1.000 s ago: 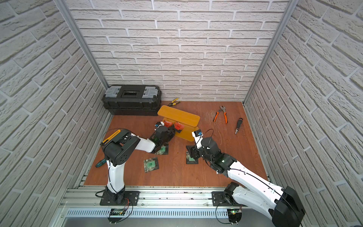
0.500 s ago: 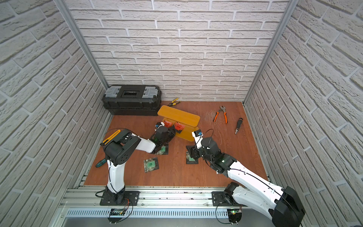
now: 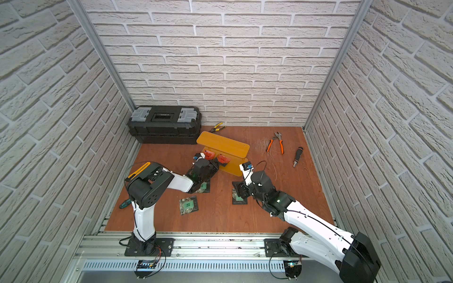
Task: Place the tea bags on the shelf by color
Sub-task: Place the tea bag on the shelf.
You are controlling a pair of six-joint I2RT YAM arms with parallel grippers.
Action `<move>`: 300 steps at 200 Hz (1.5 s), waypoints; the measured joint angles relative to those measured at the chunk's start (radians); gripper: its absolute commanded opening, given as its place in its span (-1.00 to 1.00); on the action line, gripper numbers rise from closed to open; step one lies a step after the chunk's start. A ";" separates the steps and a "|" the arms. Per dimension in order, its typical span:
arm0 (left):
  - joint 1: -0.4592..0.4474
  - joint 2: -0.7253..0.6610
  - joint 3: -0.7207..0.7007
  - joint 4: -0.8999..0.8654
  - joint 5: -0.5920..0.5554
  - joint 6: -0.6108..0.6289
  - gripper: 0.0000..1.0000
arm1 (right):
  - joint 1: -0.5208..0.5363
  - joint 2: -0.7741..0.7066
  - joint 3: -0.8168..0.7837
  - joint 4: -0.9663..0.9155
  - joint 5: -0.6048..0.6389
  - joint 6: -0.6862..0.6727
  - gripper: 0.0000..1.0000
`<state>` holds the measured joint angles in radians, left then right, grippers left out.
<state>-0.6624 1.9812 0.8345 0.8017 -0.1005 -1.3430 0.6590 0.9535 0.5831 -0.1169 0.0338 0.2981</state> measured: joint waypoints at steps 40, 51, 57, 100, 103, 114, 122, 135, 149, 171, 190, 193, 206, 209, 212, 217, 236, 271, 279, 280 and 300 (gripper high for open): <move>-0.001 0.000 -0.006 0.003 -0.002 0.000 -0.50 | 0.000 0.000 0.000 0.000 0.000 0.000 0.33; -0.002 -0.003 -0.009 0.005 -0.003 -0.002 -0.46 | 0.000 0.000 0.000 0.000 0.000 0.000 0.33; -0.002 -0.006 -0.011 0.005 -0.004 -0.001 -0.43 | 0.000 0.000 0.000 0.000 0.000 0.000 0.33; -0.002 -0.024 -0.013 0.006 -0.008 0.004 -0.34 | 0.000 0.000 0.000 0.000 0.000 0.000 0.33; -0.002 -0.025 -0.013 0.006 -0.008 0.004 -0.33 | 0.000 0.000 0.000 0.000 0.000 0.000 0.33; -0.002 -0.028 -0.013 0.007 -0.008 0.004 -0.32 | 0.000 0.000 0.000 0.000 0.000 0.000 0.33; -0.002 -0.028 -0.014 0.007 -0.008 0.004 -0.32 | 0.000 0.000 0.000 0.000 0.000 0.000 0.33; -0.002 -0.028 -0.016 0.007 -0.008 0.004 -0.31 | 0.000 0.000 0.000 0.000 0.000 0.000 0.33; -0.003 -0.030 -0.021 0.007 -0.008 0.003 -0.30 | 0.000 0.000 0.000 0.000 0.000 0.000 0.33; -0.006 -0.036 -0.025 0.007 -0.008 0.004 -0.30 | 0.000 0.000 0.000 0.000 0.000 0.000 0.33; -0.008 -0.046 -0.029 0.007 -0.008 0.004 -0.28 | 0.000 0.000 0.000 0.000 0.000 0.000 0.33; -0.008 -0.047 -0.029 0.007 -0.008 0.004 -0.28 | 0.000 0.000 0.000 0.000 0.000 0.000 0.33; -0.008 -0.051 -0.030 0.007 -0.008 0.004 -0.27 | 0.000 0.000 0.000 0.000 0.000 0.000 0.33; -0.008 -0.053 -0.031 0.007 -0.008 0.004 -0.27 | 0.000 0.000 0.000 0.000 0.000 0.000 0.33; -0.008 -0.055 -0.031 0.007 -0.008 0.004 -0.27 | 0.000 0.000 0.000 0.000 0.000 0.000 0.33; -0.008 -0.057 -0.032 0.007 -0.008 0.004 -0.26 | 0.000 0.000 0.000 0.000 0.000 0.000 0.33; -0.008 -0.063 -0.036 0.007 -0.011 0.004 -0.25 | 0.000 0.000 0.000 0.000 0.000 0.000 0.33; -0.008 -0.072 -0.049 0.006 -0.016 0.004 -0.24 | 0.000 0.000 0.000 0.000 0.000 0.000 0.33; -0.008 -0.077 -0.052 0.006 -0.017 0.004 -0.23 | 0.000 0.000 0.000 0.000 0.000 0.000 0.33; -0.008 -0.077 -0.053 0.006 -0.018 0.004 -0.22 | 0.000 0.000 0.000 0.000 0.000 0.000 0.33; -0.008 -0.096 -0.067 0.006 -0.023 0.005 -0.16 | 0.000 0.000 0.000 0.000 0.000 0.000 0.33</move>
<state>-0.6701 1.8851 0.7677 0.8078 -0.1234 -1.3384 0.6590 0.9535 0.5831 -0.1169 0.0338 0.2981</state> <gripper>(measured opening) 0.401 0.665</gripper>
